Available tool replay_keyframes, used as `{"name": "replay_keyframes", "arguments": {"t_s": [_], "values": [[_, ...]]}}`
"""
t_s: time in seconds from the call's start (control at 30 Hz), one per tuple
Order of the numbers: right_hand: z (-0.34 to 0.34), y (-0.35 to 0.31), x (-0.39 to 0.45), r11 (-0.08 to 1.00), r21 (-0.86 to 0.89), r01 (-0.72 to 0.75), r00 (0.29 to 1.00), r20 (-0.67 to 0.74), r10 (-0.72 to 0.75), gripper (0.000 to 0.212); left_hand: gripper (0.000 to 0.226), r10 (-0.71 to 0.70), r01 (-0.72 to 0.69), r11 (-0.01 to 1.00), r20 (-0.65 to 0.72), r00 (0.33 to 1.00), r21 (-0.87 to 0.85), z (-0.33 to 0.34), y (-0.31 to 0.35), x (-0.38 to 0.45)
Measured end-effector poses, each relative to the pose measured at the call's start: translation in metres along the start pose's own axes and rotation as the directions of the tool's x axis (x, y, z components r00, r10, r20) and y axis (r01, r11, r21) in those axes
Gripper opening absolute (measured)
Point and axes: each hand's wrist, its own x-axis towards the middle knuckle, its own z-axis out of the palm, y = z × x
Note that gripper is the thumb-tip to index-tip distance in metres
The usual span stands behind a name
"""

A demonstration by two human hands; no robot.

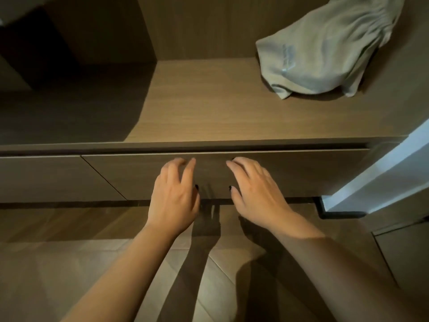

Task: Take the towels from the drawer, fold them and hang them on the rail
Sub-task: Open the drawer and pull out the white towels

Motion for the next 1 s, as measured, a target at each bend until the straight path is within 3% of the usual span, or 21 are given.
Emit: {"name": "replay_keyframes", "arguments": {"t_s": [0.1, 0.2, 0.47, 0.7, 0.8, 0.87, 1.0], "values": [[0.025, 0.007, 0.003, 0.998, -0.064, 0.029, 0.991, -0.131, -0.037, 0.057, 0.070, 0.018, -0.015, 0.999, -0.059, 0.998, 0.045, 0.021, -0.012, 0.006], [0.035, 0.015, 0.007, 0.983, -0.171, 0.074, 0.982, -0.161, -0.102, 0.056, 0.068, 0.030, -0.024, 0.997, -0.083, 0.996, 0.074, 0.028, -0.020, 0.014], [0.032, 0.028, 0.023, 0.969, -0.239, 0.065, 0.967, -0.224, -0.120, 0.056, 0.059, 0.034, -0.022, 0.998, -0.230, 0.973, 0.051, 0.048, -0.020, 0.037], [0.035, 0.019, 0.025, 0.942, -0.337, -0.005, 0.954, -0.283, -0.097, 0.052, 0.050, -0.036, 0.036, 0.999, -0.279, 0.960, -0.006, 0.055, -0.019, 0.037], [0.033, 0.015, 0.022, 0.957, -0.292, -0.001, 0.941, -0.325, -0.098, 0.042, 0.040, 0.029, -0.039, 0.999, -0.351, 0.936, -0.020, 0.048, -0.024, 0.030], [0.030, 0.015, 0.018, 0.980, -0.200, 0.012, 0.939, -0.333, -0.080, 0.035, 0.035, 0.085, -0.107, 0.993, -0.326, 0.942, -0.051, 0.040, -0.029, 0.029], [0.020, 0.016, 0.009, 0.999, -0.033, -0.022, 0.978, -0.207, 0.014, 0.030, 0.027, 0.108, -0.123, 0.969, -0.082, 0.991, -0.214, 0.025, -0.029, 0.027]]}}
